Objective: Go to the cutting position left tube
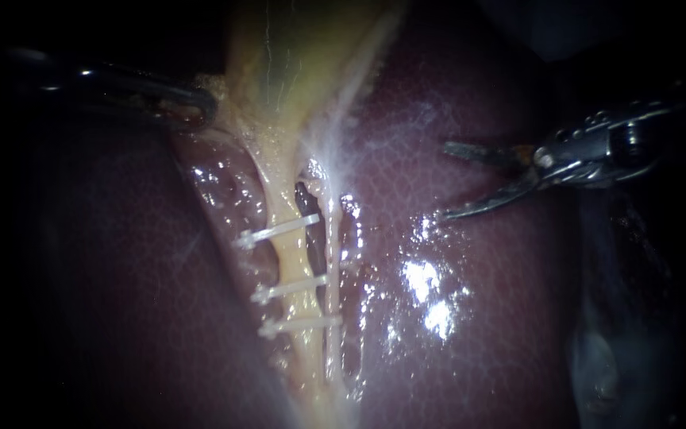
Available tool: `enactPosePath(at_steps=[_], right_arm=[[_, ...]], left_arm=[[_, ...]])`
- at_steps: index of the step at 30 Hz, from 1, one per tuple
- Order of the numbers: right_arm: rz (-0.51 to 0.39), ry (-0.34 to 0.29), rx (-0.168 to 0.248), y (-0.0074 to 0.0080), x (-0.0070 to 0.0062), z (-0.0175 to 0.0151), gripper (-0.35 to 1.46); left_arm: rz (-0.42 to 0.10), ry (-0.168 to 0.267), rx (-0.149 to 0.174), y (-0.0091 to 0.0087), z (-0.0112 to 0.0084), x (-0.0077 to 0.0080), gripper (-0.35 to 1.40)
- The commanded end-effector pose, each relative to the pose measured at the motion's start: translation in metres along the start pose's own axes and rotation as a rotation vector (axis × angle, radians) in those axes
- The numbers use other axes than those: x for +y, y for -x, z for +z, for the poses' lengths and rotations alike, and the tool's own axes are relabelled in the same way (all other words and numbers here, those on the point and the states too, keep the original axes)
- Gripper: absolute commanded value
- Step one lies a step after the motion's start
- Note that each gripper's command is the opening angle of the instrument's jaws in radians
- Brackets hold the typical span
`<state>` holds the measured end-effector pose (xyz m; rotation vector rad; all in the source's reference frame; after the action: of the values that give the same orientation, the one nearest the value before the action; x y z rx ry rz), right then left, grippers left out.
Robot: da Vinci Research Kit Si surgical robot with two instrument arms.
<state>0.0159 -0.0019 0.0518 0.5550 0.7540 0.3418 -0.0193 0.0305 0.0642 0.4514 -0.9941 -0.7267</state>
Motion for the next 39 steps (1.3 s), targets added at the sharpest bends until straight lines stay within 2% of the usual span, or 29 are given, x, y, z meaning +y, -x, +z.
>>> enactPosePath(at_steps=[1, 14, 25, 32, 39], right_arm=[[0.009, -0.008, 0.002, 0.0000, -0.0001, 0.0003, 1.34], [0.107, -0.148, 0.010, 0.0000, -0.0018, 0.0059, 1.31], [0.169, -0.240, 0.021, 0.0006, -0.0024, 0.0100, 1.31], [0.192, -0.271, 0.013, 0.0017, -0.0021, 0.0122, 1.31], [0.216, -0.294, 0.008, 0.0030, -0.0013, 0.0141, 1.31]], left_arm=[[0.001, -0.001, 0.000, 0.0000, 0.0000, 0.0000, -0.35], [0.001, -0.006, 0.001, -0.0001, 0.0001, -0.0001, -0.35], [0.001, -0.010, 0.001, -0.0001, 0.0000, -0.0001, -0.35], [0.001, -0.009, 0.004, -0.0001, 0.0001, -0.0001, -0.35], [0.002, -0.011, 0.004, -0.0003, 0.0002, -0.0001, -0.35]])
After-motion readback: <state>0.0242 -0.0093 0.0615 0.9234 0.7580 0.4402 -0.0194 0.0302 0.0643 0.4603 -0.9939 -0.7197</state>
